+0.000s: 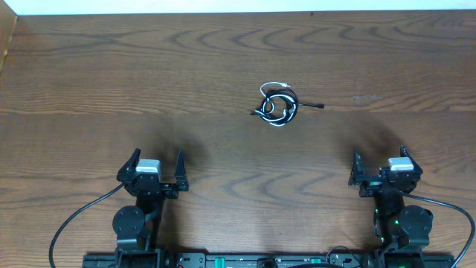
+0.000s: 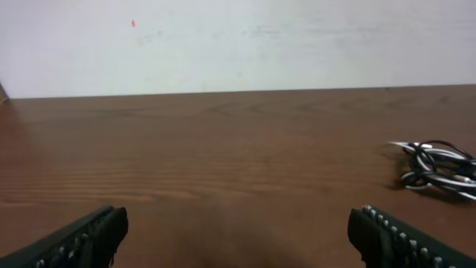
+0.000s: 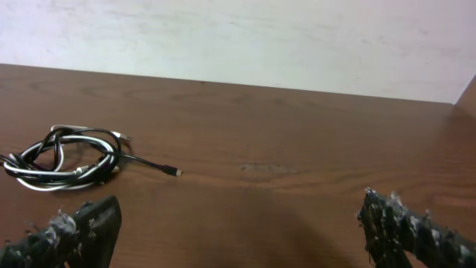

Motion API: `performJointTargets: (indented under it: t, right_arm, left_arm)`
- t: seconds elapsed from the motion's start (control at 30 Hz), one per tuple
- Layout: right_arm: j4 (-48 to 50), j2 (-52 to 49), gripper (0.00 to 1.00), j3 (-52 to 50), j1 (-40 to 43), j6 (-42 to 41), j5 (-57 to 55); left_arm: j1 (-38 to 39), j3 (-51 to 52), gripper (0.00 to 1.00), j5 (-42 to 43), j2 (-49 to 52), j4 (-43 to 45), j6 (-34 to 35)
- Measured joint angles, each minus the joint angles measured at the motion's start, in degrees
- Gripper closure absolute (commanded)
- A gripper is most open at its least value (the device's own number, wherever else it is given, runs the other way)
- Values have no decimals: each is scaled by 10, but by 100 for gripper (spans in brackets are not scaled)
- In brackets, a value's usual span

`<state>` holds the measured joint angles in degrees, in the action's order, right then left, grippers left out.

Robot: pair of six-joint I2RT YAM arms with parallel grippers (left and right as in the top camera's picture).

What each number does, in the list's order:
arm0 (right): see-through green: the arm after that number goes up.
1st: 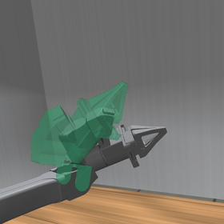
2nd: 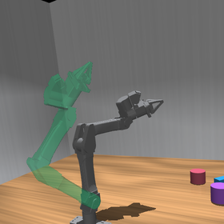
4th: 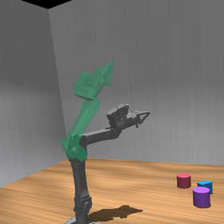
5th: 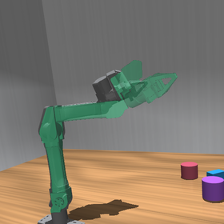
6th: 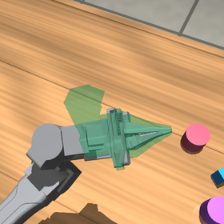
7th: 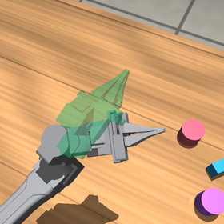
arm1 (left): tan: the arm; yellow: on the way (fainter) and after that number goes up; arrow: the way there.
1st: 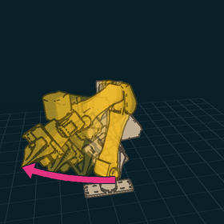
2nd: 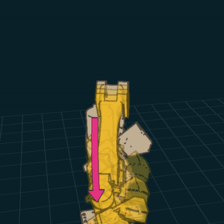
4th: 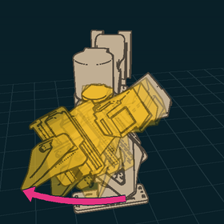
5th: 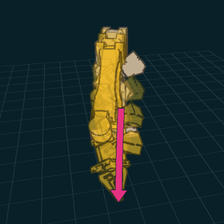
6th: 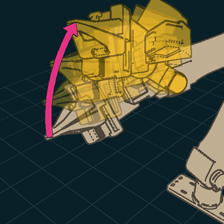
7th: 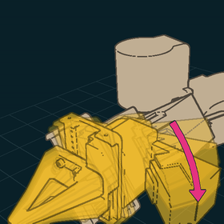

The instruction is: Untangle cables

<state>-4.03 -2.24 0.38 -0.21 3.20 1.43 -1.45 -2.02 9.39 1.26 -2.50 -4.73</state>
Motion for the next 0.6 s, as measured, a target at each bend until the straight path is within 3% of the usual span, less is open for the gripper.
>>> performJointTargets:
  t: [0.3, 0.6]
  right_arm:
    - [0, 0, 1, 0, 0, 0, 0]
    - [0, -1, 1, 0, 0, 0, 0]
  left_arm:
    - [0, -97, 1, 34, 46, -78, 0]
    - [0, -253, 0, 71, 213, -169, -3]
